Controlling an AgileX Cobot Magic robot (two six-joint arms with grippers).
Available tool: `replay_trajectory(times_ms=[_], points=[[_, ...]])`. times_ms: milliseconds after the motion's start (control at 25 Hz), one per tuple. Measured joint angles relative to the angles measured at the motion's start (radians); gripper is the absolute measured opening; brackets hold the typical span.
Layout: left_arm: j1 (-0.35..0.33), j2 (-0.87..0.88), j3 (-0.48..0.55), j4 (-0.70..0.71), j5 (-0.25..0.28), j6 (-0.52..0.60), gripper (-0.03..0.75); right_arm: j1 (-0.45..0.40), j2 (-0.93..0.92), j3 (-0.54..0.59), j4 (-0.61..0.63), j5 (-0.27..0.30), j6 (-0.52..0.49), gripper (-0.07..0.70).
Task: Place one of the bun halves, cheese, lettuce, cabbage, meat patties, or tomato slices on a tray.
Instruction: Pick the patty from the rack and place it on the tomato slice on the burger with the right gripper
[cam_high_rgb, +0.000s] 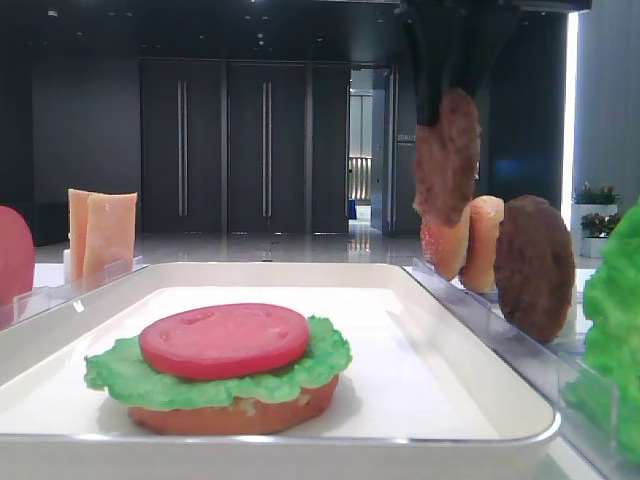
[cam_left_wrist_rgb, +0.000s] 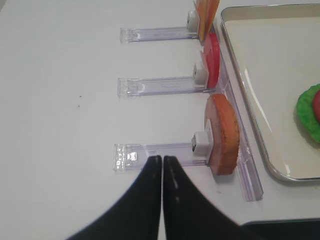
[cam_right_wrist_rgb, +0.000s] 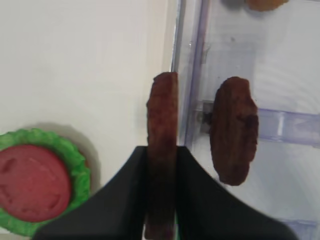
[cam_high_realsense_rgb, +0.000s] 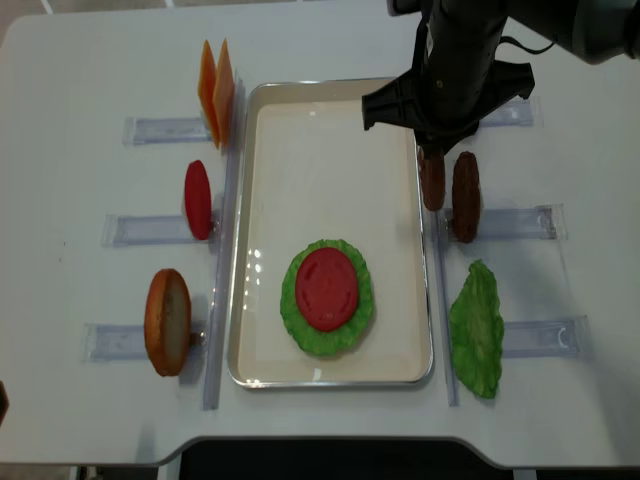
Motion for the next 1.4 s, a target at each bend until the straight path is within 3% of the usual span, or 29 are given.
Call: replay_trajectory(times_ms=[320, 440, 560, 720, 840, 1040, 1240, 1400], points=[[0.0, 0.0, 0.0, 0.0, 0.0, 0.0, -0.001, 0.004, -0.067, -0.001, 0.088, 0.005, -0.017, 0.109], [0.0, 0.0, 0.0, 0.0, 0.0, 0.0, -0.001, 0.023, -0.101, 0.045, 0.159, -0.019, -0.051, 0.109], [0.0, 0.0, 0.0, 0.0, 0.0, 0.0, -0.001, 0.034, -0.15, 0.132, 0.256, -0.127, -0.1, 0.109], [0.0, 0.0, 0.0, 0.0, 0.0, 0.0, -0.001, 0.034, -0.213, 0.27, 0.394, -0.313, -0.204, 0.109], [0.0, 0.0, 0.0, 0.0, 0.0, 0.0, -0.001, 0.034, -0.238, 0.373, 0.556, -0.432, -0.341, 0.109], [0.0, 0.0, 0.0, 0.0, 0.0, 0.0, -0.001, 0.034, -0.241, 0.534, 0.978, -0.553, -0.72, 0.109], [0.0, 0.0, 0.0, 0.0, 0.0, 0.0, -0.001, 0.032, -0.241, 0.646, 1.398, -0.606, -1.128, 0.109], [0.0, 0.0, 0.0, 0.0, 0.0, 0.0, -0.001, 0.022, -0.239, 0.673, 1.575, -0.608, -1.338, 0.109]])
